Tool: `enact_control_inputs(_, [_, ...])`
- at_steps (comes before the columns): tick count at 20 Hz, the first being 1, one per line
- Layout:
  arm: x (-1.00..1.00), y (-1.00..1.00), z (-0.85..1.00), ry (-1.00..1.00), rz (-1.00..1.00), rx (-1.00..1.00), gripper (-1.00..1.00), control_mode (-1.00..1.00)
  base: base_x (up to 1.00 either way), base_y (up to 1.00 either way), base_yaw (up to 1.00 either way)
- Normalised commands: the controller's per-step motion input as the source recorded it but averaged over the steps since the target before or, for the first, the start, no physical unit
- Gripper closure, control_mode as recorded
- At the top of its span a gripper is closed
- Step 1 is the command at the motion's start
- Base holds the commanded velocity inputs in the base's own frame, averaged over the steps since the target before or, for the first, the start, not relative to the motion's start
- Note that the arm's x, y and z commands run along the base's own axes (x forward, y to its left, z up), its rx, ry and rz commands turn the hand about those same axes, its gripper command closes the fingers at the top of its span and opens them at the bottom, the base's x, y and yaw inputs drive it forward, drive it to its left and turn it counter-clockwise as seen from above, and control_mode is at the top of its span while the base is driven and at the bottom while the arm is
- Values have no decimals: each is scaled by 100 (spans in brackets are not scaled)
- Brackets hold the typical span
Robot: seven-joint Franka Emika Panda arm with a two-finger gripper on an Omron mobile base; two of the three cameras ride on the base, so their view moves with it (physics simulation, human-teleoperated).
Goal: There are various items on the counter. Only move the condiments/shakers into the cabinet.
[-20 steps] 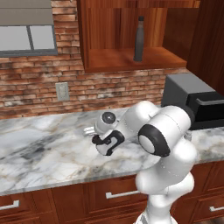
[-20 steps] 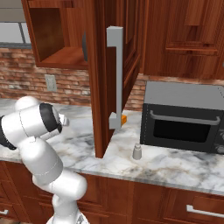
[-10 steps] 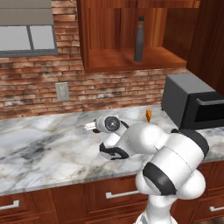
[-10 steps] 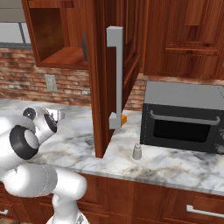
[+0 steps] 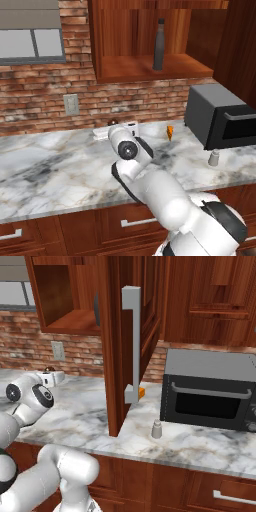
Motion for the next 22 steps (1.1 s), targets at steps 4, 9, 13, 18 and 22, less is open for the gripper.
enact_control_inputs(4, [-35, -12, 100, 0, -6, 0, 100, -100, 0, 0, 0])
enact_control_inputs(9, [-26, -22, 100, 21, -11, 0, 100, -100, 0, 0, 0])
enact_control_inputs(13, [-9, -23, 100, 40, -13, 0, 100, -100, 0, 0, 0])
enact_control_inputs(18, [0, -9, 94, 45, -11, 0, 100, -100, 0, 0, 0])
enact_control_inputs(22, [16, 0, 11, 15, 0, 0, 100, -100, 0, 0, 0])
